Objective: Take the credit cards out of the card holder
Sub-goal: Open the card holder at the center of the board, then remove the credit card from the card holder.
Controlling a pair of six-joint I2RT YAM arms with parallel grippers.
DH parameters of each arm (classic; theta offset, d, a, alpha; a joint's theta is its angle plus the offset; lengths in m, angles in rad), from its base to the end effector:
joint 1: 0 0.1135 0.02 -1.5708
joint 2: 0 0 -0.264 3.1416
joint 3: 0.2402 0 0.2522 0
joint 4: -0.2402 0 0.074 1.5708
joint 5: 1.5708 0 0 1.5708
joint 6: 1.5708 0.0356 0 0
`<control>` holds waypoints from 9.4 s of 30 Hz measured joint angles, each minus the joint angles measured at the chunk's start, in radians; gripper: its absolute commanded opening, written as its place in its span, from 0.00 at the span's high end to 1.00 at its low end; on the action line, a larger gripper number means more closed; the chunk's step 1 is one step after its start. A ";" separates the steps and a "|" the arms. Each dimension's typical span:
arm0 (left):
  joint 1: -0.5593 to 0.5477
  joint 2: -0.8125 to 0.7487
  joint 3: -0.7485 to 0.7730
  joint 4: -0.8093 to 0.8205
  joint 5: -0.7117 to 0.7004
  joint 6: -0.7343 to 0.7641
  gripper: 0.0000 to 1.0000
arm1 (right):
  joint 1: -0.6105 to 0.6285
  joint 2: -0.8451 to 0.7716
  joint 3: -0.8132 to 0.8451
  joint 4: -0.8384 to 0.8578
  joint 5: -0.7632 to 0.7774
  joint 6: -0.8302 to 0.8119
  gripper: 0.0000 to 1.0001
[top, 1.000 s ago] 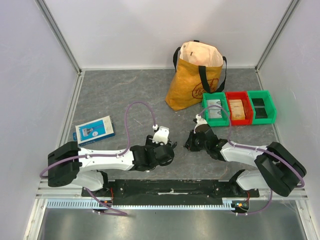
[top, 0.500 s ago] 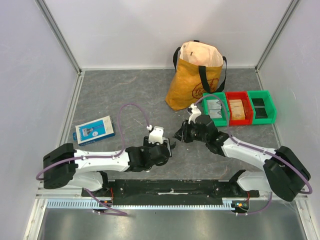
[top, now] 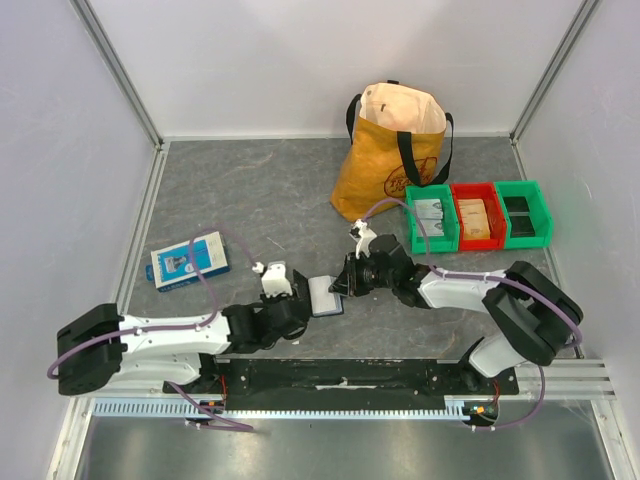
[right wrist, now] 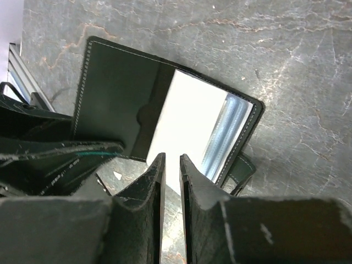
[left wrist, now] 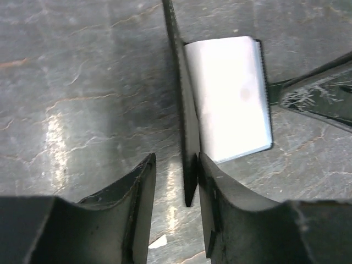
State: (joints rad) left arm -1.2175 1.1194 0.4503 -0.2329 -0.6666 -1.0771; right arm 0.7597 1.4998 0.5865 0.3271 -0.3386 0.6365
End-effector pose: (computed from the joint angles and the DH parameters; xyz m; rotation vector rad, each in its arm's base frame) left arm 0.0890 -0.1776 0.1662 -0.1121 2.2620 -0.3923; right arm 0.2007 0.2070 0.1601 -0.3599 2.3334 1.1184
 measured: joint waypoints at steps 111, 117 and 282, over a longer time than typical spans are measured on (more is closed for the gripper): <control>0.359 -0.106 -0.211 0.264 0.456 0.023 0.81 | 0.092 0.055 0.127 -0.254 0.261 -0.041 0.64; 0.360 -0.105 -0.211 0.266 0.460 0.023 0.82 | 0.092 0.072 0.127 -0.253 0.247 -0.041 0.63; 0.483 -0.075 -0.209 0.303 0.520 0.084 0.98 | 0.134 0.220 0.119 0.036 0.126 0.091 0.72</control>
State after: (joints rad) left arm -0.7341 1.0447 0.2413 0.0704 -0.1463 -0.9936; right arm 0.8936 1.7195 0.7055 0.3634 -0.2127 0.7277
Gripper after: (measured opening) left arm 0.023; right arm 0.289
